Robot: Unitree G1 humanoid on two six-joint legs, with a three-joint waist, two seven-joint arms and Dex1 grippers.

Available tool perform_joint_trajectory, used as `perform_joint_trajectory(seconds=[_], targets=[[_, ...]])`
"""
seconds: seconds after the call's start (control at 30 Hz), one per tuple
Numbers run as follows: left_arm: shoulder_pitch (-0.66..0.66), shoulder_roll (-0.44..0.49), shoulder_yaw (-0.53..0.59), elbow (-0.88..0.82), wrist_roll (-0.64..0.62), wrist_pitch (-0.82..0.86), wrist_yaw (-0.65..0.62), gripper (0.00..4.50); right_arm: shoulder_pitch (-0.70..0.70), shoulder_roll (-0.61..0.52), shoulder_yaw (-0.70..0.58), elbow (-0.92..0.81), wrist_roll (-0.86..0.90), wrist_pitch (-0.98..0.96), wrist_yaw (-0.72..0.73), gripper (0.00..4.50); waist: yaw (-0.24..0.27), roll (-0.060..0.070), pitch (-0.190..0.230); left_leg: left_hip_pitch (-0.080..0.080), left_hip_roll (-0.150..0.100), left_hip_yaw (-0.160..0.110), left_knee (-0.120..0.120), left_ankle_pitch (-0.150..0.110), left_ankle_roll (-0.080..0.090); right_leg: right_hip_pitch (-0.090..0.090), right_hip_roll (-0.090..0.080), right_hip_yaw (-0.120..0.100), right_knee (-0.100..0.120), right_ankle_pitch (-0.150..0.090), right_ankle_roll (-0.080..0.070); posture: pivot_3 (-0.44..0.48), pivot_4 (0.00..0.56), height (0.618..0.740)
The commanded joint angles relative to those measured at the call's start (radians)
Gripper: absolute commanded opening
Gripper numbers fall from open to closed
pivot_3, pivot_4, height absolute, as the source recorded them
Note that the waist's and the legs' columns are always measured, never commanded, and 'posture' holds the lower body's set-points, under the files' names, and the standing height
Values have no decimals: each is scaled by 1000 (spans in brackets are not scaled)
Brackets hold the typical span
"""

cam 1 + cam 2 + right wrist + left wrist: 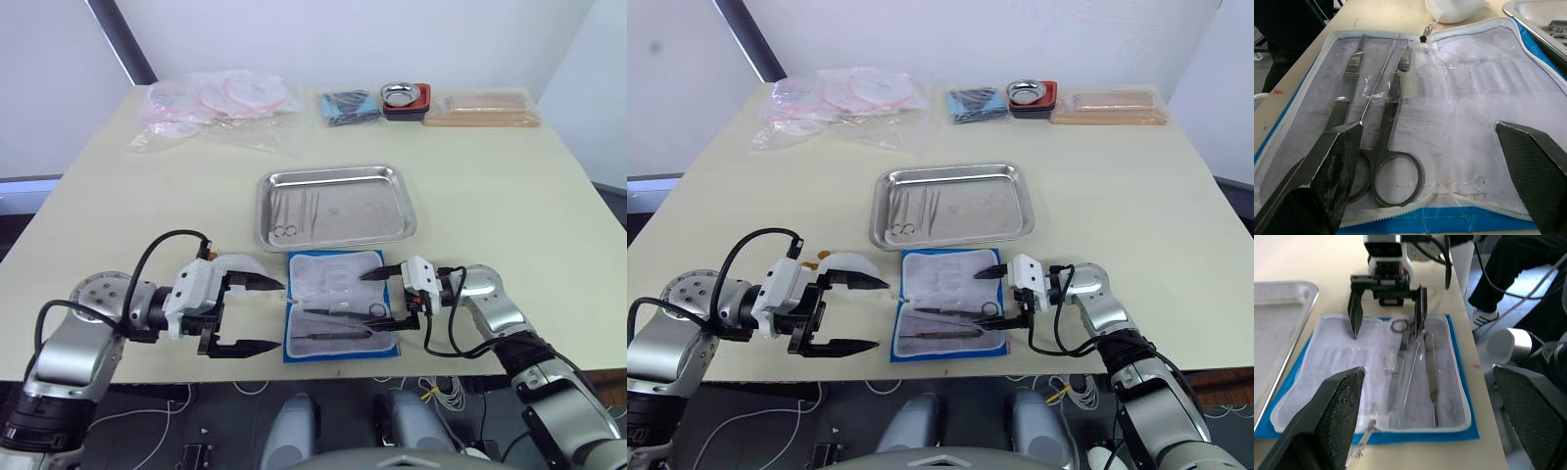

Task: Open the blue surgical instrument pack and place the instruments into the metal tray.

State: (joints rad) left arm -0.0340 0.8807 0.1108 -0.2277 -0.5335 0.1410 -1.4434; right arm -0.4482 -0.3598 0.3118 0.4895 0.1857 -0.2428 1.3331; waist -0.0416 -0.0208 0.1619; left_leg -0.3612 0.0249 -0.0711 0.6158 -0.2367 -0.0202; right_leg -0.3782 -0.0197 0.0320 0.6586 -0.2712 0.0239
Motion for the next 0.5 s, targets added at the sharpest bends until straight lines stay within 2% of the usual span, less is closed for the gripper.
perform_joint_trajectory(seconds=[0.03,0.2,0.5], targets=[[-9,-14,-10,-35,4,-33,5,4415,62,-29,47,66,-77,33,-2,4500,0,0,0,0,0,0,0,0,0,0,0,0,0,0,0,0,150,740],[0,-46,-36,-40,16,-51,26,4415,71,-49,37,25,-66,46,0,4500,3,0,0,0,0,0,0,0,0,0,0,-1,0,0,0,0,150,740],[21,-120,-100,29,107,-184,57,4415,100,-79,-20,-196,20,134,-18,4500,18,5,6,-7,-3,0,0,0,0,-3,-5,-4,-3,2,3,0,150,740]])
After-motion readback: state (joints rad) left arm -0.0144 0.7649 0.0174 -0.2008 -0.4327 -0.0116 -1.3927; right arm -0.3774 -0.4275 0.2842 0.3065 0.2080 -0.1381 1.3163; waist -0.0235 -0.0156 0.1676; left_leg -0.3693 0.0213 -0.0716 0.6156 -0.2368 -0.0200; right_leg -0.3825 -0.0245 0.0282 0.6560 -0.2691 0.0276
